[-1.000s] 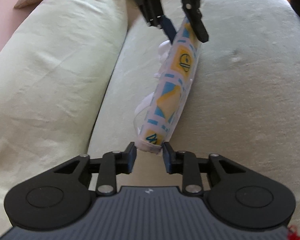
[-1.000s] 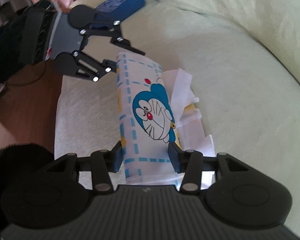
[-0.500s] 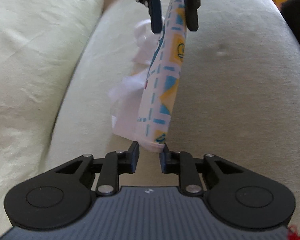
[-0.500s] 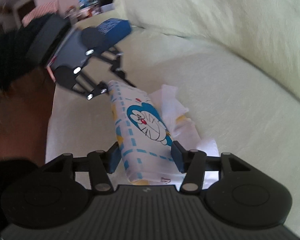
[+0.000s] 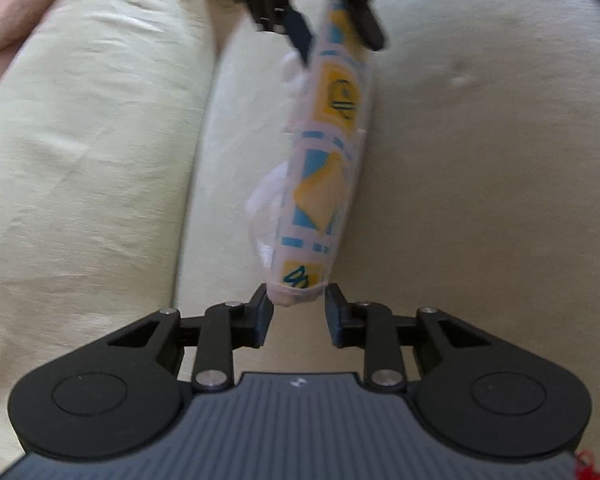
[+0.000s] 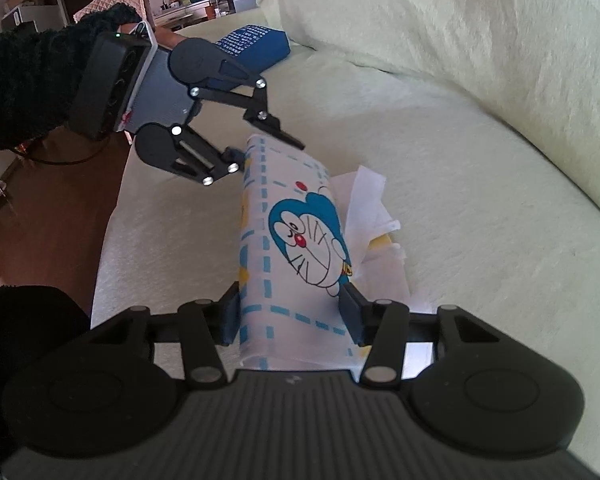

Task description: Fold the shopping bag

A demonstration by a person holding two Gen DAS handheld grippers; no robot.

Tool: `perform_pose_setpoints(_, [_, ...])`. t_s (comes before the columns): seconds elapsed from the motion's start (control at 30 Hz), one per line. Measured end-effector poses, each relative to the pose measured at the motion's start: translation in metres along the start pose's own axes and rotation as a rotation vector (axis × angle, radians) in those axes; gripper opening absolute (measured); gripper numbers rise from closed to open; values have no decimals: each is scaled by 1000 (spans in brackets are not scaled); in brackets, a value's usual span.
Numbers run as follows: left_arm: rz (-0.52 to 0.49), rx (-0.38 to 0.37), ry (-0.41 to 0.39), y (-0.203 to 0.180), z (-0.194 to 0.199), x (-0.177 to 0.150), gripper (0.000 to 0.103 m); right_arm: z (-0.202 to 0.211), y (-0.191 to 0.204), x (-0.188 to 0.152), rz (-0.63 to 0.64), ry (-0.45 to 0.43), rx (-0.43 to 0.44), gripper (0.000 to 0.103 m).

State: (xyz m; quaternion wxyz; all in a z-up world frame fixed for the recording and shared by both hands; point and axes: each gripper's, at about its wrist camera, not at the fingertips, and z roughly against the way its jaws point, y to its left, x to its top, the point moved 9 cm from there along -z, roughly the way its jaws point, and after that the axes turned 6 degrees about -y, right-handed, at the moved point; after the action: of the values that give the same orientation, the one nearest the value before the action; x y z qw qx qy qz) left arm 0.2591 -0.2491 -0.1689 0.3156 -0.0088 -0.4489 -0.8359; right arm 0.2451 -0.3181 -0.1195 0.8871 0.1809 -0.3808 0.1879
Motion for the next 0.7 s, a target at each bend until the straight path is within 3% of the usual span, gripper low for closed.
perform_pose_setpoints(0.13, [-48,-67,-13,-7,5,1,59,0,2,-2,32,19,-9,46])
perform_pose_setpoints(0.17, [-55,-54,-14,-7,8,2,75,-1,2,-3,43,26,-8,46])
perform_pose_setpoints(0.2, [-60,-26,-23,-6,9,5,80,-2,3,-4,55,32,-7,47])
perform_pose_setpoints(0.27, [-59,25,-62,-1,12,11,80,-3,3,-4,70,40,-4,47])
perform_pose_setpoints(0.33, [-29,-14,-74,0,6,14,69,-3,1,-3,72,43,-2,47])
perform_pose_setpoints(0.4, [-56,-53,-45,-7,-9,10,24,-2,-2,-2,63,40,3,47])
perform_pose_setpoints(0.5, [-58,-90,-47,-9,-28,10,18,0,-6,-2,52,30,-18,47])
perform_pose_setpoints(0.57, [4,-107,-58,-2,-33,12,17,3,-9,-2,43,21,-37,47])
perform_pose_setpoints(0.7, [12,-140,-59,4,-39,15,17,20,3,-14,162,-3,-174,47])
